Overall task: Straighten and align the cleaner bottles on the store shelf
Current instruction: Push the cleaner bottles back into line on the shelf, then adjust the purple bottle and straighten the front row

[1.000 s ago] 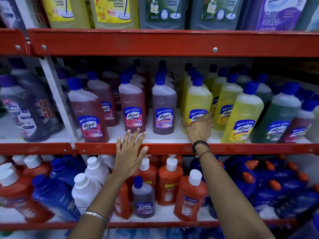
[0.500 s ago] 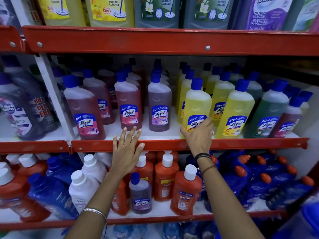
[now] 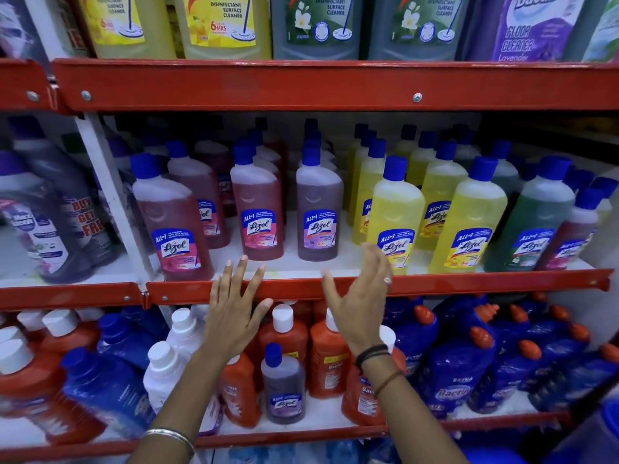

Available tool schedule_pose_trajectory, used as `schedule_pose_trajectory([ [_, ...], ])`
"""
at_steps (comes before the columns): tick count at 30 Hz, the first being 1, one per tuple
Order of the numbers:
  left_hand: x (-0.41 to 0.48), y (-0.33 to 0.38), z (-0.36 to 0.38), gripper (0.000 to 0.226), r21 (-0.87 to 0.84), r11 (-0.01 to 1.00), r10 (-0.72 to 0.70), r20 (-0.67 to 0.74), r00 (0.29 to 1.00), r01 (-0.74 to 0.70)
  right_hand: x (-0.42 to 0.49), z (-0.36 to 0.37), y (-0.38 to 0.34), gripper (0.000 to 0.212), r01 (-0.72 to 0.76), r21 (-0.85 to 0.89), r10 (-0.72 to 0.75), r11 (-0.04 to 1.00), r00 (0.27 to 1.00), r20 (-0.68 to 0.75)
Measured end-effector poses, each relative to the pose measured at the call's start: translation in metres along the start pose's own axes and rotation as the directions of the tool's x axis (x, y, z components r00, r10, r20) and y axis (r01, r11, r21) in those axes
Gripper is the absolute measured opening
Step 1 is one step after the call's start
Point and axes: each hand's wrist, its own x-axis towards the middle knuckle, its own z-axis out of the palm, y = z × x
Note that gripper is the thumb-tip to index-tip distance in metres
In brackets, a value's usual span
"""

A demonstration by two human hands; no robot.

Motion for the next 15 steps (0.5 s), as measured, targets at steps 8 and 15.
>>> schedule_pose_trajectory([
  [8, 0.000, -0.007, 0.002, 0.058, -0.046, 0.998, 0.032, 0.004, 0.999, -0.032, 0.049, 0.076, -0.029, 0.110, -0.284, 0.023, 0.275, 0.959, 0.943, 0.190],
  [15, 0.000, -0.009, 0.005, 0.056, -0.075, 0.996, 0.049, -0.016, 0.999, -0.050, 0.077, 0.097, -0.028, 0.115, -0.392, -0.228, 0.428, 0.891, 0.893, 0.138],
])
